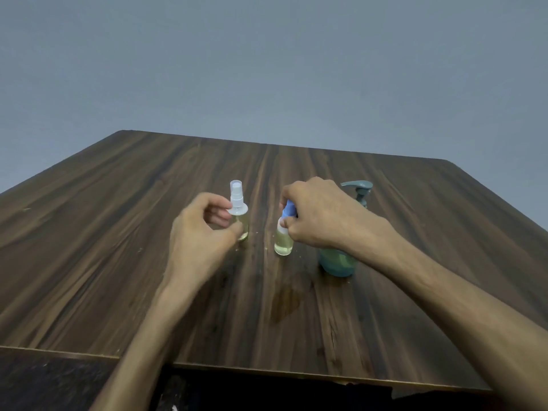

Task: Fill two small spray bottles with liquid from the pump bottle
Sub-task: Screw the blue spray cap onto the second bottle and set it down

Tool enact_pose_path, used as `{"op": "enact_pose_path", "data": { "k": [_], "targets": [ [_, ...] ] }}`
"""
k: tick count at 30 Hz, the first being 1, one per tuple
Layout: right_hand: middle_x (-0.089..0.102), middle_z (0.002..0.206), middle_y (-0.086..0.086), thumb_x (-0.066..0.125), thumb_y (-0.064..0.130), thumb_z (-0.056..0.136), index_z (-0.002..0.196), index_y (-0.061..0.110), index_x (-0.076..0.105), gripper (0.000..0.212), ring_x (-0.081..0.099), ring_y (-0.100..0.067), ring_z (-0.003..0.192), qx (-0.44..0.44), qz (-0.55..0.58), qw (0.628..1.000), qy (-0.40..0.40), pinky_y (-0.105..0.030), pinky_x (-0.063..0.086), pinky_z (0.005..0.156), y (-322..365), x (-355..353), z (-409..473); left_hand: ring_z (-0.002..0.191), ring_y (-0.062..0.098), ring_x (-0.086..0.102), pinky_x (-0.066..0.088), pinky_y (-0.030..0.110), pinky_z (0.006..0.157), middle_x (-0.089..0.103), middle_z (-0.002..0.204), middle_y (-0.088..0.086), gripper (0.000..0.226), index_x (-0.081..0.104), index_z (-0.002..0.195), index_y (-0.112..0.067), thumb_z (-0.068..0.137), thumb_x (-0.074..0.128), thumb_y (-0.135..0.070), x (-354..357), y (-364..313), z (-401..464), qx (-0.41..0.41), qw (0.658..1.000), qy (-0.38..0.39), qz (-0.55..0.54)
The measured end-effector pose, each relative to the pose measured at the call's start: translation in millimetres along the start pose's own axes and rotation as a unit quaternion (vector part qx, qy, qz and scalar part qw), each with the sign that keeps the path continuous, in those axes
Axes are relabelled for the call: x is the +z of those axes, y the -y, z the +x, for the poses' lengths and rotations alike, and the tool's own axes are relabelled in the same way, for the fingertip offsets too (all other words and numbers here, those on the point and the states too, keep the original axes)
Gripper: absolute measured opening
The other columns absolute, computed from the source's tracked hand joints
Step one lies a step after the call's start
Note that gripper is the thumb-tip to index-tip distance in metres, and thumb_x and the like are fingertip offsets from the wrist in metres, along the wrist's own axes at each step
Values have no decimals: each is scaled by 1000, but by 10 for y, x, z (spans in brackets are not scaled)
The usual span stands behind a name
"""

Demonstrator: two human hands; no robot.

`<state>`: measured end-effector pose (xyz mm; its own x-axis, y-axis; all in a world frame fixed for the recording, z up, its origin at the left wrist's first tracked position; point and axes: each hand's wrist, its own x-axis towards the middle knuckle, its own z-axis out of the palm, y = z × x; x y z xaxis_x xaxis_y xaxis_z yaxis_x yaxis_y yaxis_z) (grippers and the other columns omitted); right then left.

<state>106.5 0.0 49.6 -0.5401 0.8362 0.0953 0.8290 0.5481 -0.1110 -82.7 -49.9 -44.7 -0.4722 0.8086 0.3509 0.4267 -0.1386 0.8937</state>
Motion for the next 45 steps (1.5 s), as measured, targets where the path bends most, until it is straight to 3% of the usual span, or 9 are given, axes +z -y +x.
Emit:
{"op": "enact_pose_path", "data": {
  "k": [5,10,17,21,25,34,40,42,45],
  "targets": [
    [68,109,-7,66,15,99,118,12,66,19,62,-24,91,12,-10,999,38,-26,42,58,97,-63,-6,106,18,69,55,35,98,70,117,-3,82,65,131,-22,54,88,-39,-26,25,332,-64,993,91,39],
    [64,104,-8,65,14,100,111,12,64,11,59,-26,87,10,-47,998,29,-30,40,61,155,-43,7,92,17,73,58,46,104,80,98,-5,49,80,108,-22,61,85,-34,56,62,444,-30,984,164,64],
    [69,114,-9,68,10,98,116,15,68,19,66,-27,97,4,-64,997,45,-34,50,74,152,-112,-6,101,18,79,61,50,105,83,99,-8,48,82,113,-23,65,86,-30,186,37,303,11,974,223,41],
    [71,110,-9,68,13,97,114,13,71,17,65,-27,92,-15,-87,995,47,-33,45,70,122,-163,-60,70,17,60,58,39,83,78,99,10,43,80,110,-22,68,82,-27,292,12,196,33,967,251,39],
    [71,110,-10,70,15,97,118,12,72,21,63,-27,91,-27,-93,994,43,-34,46,73,129,-205,-101,66,14,48,51,32,74,76,93,6,39,79,110,-25,71,79,-21,346,9,120,50,964,259,31],
    [75,84,13,67,12,85,91,30,79,22,68,-9,83,-21,73,991,-106,-25,51,68,-75,-355,-563,75,14,52,60,51,88,74,105,16,45,75,114,-18,70,80,-26,379,118,104,47,969,241,26],
    [75,78,13,74,12,86,88,28,77,16,69,-7,70,42,269,886,-376,-20,53,68,-567,-98,-914,78,15,57,60,49,88,74,102,9,50,75,118,-26,69,86,-27,413,127,83,55,969,239,16],
    [73,84,12,82,24,86,96,29,72,15,66,-6,70,97,291,871,-384,-23,54,68,-702,23,-939,85,17,67,60,44,92,77,105,-3,62,74,124,-32,67,99,-29,438,121,92,47,969,243,9],
    [68,100,14,91,57,72,117,33,61,60,66,-6,82,193,279,906,-254,-31,56,73,-848,217,-893,104,20,75,60,39,98,79,117,-5,73,74,128,-29,63,108,-27,482,104,113,46,966,254,-6]
  ]
}}
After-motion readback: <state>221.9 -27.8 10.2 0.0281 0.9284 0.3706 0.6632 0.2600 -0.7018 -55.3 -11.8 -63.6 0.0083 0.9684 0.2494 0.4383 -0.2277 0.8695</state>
